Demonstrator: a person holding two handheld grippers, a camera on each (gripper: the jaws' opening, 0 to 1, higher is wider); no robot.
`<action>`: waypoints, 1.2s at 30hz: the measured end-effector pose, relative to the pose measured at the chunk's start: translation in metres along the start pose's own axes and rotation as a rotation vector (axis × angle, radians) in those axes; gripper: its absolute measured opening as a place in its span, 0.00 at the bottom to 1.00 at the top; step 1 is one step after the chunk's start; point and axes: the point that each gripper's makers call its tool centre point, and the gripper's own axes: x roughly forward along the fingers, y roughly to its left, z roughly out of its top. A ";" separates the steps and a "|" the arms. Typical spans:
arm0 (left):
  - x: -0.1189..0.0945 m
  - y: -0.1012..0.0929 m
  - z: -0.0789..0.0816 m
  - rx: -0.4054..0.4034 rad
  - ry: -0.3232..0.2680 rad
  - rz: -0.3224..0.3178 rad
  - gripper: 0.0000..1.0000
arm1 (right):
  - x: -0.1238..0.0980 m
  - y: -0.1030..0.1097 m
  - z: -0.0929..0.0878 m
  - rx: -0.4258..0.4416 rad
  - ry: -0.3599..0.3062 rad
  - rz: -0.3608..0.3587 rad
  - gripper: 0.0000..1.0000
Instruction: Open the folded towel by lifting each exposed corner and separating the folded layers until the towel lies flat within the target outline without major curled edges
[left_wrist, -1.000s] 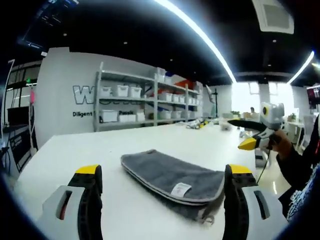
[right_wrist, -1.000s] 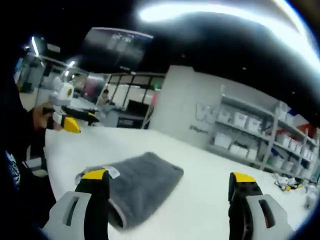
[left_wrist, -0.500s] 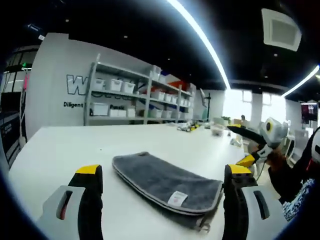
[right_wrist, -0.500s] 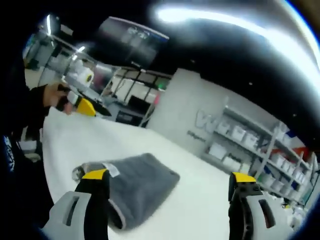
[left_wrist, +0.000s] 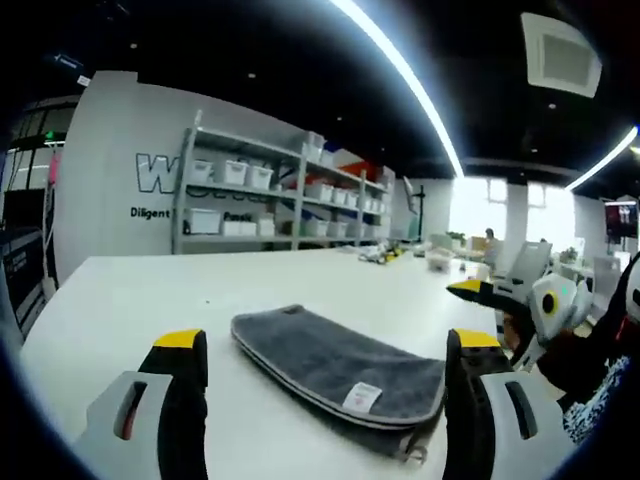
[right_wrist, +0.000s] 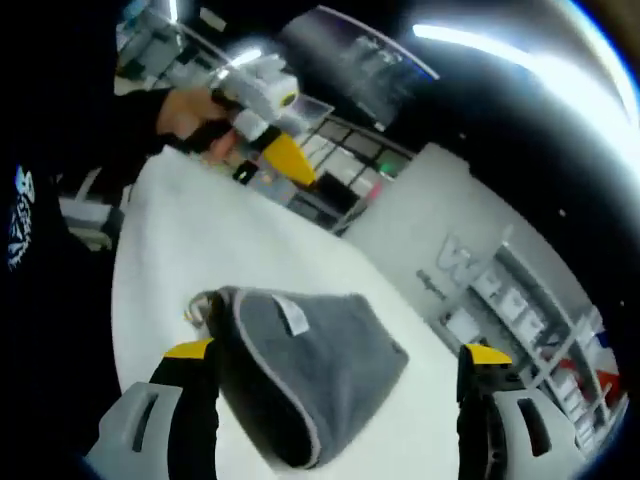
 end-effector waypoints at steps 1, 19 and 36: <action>0.000 -0.001 0.000 0.000 0.000 -0.001 0.97 | 0.001 0.000 -0.003 -0.012 0.008 -0.001 1.00; 0.002 0.008 -0.001 -0.011 0.000 -0.004 0.96 | 0.017 -0.012 -0.002 -0.224 0.026 -0.112 1.00; 0.001 0.008 -0.002 -0.023 -0.003 -0.012 0.94 | 0.026 0.020 0.034 -0.545 -0.094 -0.151 0.88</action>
